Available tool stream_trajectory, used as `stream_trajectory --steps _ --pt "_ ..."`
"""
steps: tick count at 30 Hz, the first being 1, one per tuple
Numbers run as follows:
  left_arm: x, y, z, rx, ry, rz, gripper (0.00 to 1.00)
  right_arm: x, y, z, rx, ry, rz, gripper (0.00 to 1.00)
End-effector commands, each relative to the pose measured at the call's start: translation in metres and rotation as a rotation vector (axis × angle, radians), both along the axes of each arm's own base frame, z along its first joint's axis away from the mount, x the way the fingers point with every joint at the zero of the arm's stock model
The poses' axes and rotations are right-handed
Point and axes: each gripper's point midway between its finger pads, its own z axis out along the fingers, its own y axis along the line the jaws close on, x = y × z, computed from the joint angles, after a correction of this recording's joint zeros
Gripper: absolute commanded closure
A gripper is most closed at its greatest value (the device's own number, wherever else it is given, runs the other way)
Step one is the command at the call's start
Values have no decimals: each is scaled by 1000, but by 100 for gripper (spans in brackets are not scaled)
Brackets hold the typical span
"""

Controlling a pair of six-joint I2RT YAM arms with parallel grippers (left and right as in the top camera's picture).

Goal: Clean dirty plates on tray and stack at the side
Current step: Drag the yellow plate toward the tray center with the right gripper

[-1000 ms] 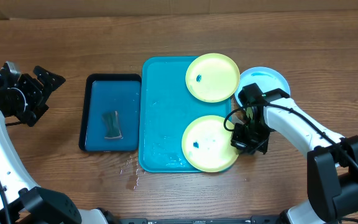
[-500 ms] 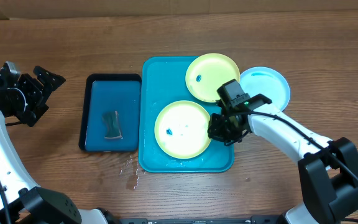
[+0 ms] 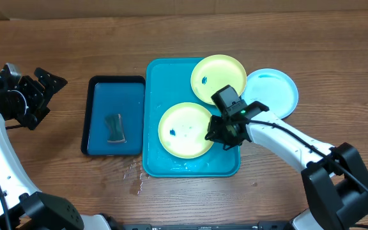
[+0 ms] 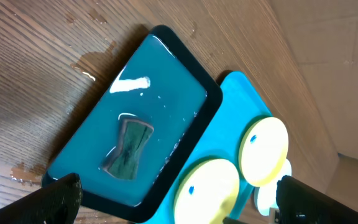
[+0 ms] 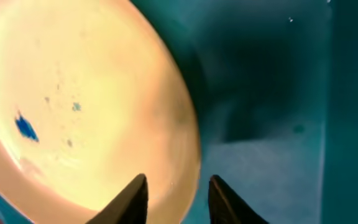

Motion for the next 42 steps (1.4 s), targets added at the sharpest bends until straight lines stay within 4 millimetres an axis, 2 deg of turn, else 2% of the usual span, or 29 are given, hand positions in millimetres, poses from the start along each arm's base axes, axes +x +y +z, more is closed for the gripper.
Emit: stream_trajectory --steps 1,6,12,23,28,34,42 --pt "3 -2 8 18 -36 -31 0 8 -9 -1 -61 -53 -30 59" --pt "3 -2 8 18 -36 -31 0 24 -18 1 -118 -132 -57 61" --pt "3 -2 8 18 -36 -31 0 35 -11 4 -108 -198 37 63" --pt "3 -2 8 18 -36 -31 0 36 -10 4 -106 -207 56 70" --pt "3 -2 8 18 -36 -31 0 35 -9 -6 -114 -189 64 71" --pt "3 -2 8 18 -36 -31 0 35 -8 -6 -107 -187 66 78" --pt "3 -2 8 18 -36 -31 0 32 -9 -7 -111 -173 68 78"
